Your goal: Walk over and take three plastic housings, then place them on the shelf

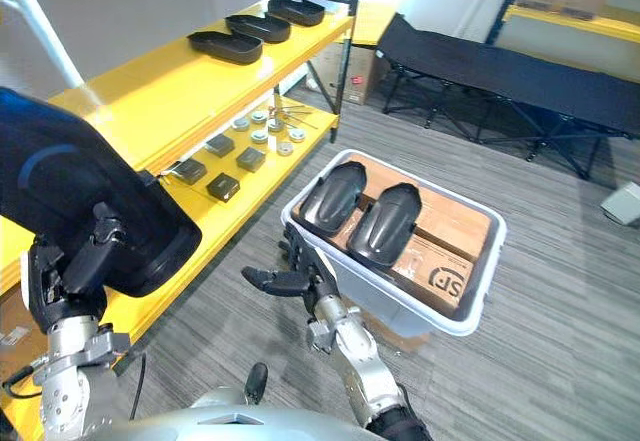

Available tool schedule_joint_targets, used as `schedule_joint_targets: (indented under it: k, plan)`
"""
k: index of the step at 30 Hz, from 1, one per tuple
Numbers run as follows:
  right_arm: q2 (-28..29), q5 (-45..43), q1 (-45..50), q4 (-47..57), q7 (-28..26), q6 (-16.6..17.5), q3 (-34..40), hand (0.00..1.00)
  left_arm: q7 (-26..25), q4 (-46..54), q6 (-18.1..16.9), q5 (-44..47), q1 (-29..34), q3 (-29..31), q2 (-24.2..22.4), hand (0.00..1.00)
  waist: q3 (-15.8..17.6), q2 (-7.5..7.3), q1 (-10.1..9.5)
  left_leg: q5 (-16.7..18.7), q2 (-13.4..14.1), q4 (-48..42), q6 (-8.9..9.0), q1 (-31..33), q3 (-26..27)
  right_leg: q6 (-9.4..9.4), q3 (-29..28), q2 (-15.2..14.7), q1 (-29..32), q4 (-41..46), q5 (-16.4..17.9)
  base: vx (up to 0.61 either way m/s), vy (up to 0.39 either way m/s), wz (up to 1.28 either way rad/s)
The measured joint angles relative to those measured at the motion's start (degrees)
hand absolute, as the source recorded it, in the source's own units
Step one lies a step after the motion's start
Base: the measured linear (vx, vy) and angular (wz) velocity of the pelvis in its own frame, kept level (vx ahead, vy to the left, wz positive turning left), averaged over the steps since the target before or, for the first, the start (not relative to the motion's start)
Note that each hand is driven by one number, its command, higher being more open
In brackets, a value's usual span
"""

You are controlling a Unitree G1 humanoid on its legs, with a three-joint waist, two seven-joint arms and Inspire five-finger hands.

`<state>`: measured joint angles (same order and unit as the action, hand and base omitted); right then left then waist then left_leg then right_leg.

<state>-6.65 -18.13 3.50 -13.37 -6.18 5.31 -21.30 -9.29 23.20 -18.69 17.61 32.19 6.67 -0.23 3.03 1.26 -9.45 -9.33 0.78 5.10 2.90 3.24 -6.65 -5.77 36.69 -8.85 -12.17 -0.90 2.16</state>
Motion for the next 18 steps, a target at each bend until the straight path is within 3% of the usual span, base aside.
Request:
schedule_joint_targets:
  k: [10, 13, 16, 18]
  plan:
    - [-2.5, 2.2, -2.5, 0.0, -2.5, 0.1, -5.3, 1.00, 0.7, 0.0, 0.0, -0.1, 2.2, 2.2, -0.3, 0.00, 0.5, 0.24, -1.41, 0.1, 0.3, 0.0, -0.41, 0.4, -1.8, 0.34, 2.2, 0.9, -0.4, 2.2, 2.3, -0.04, -0.005, 0.14]
    - [-2.5, 2.8, -1.7, 0.0, -2.9, 0.1, -5.2, 1.00, 0.8, 0.0, 0.1, 0.1, 3.3, 3.8, -1.9, 0.00, 1.1, 0.81, -1.70, -0.4, 0.4, -0.1, -0.74, 1.2, -2.0, 0.07, 5.8, 0.9, -1.2, 3.2, 3.7, -0.05, -0.034, 0.64]
    - [-2.6, 4.4, -0.4, 0.2, -2.8, 0.1, -3.3, 1.00, 3.4, 0.1, 0.2, 0.1, 3.5, 4.3, -1.7, 0.00, 1.8, 0.67, -1.16, -1.0, 0.9, -2.8, -2.85, 3.9, 4.2, -0.61, 13.1, 0.8, -3.2, 3.2, 4.4, -0.04, -0.001, 1.22]
    - [-2.8, 4.5, 0.4, 0.2, -2.0, 0.0, -2.4, 1.00, 4.8, 0.1, 0.2, 0.3, 4.1, 4.8, -1.9, 0.00, 2.8, 1.48, -2.44, -1.6, 0.2, -3.2, -3.13, 4.5, 5.5, -1.45, 15.6, -0.1, -4.1, 4.5, 5.1, -0.01, 0.038, 0.70]
